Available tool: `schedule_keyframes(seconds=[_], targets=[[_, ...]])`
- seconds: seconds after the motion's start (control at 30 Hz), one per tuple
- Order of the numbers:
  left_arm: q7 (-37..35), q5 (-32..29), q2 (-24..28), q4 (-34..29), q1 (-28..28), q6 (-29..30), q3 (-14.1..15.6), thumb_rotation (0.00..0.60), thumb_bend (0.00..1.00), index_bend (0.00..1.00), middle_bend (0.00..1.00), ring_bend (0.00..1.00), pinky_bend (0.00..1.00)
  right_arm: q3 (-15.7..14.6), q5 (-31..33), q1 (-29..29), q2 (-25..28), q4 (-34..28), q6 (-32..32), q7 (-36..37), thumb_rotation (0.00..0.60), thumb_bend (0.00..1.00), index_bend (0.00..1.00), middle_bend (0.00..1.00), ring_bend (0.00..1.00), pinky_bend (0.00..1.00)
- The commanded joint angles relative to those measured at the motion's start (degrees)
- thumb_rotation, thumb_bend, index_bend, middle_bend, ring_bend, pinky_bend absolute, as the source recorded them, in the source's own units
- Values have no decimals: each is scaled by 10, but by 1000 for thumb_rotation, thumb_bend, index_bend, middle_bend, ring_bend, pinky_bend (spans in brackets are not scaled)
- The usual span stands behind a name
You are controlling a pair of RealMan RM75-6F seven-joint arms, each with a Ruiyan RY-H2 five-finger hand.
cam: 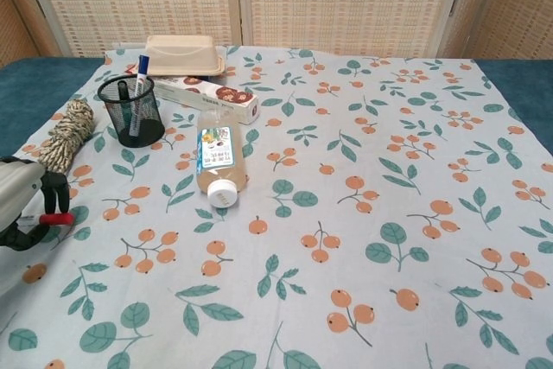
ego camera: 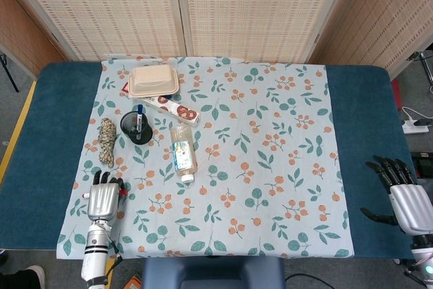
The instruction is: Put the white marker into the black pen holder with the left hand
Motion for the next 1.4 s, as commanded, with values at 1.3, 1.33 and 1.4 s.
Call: schedule_keyframes(seconds=[1.3, 1.33, 1.4], targets=[[-1028, 74, 358, -36, -214, -464, -266, 600, 391, 558, 577, 226, 170, 7, -3, -11, -2, 0, 32, -4, 600, 0, 162, 57, 53, 0], [-1045, 84, 345, -13, -225, -469, -261, 600, 391, 560, 579, 226, 169, 8, -2, -11, -2, -1, 33, -8, 600, 0, 162, 57, 53, 0], [-1074, 103, 323, 32, -246, -476, -250, 600, 395, 564, 581, 226, 169, 9, 0, -12, -3, -4, 34, -13, 600, 0, 163, 57, 53, 0]])
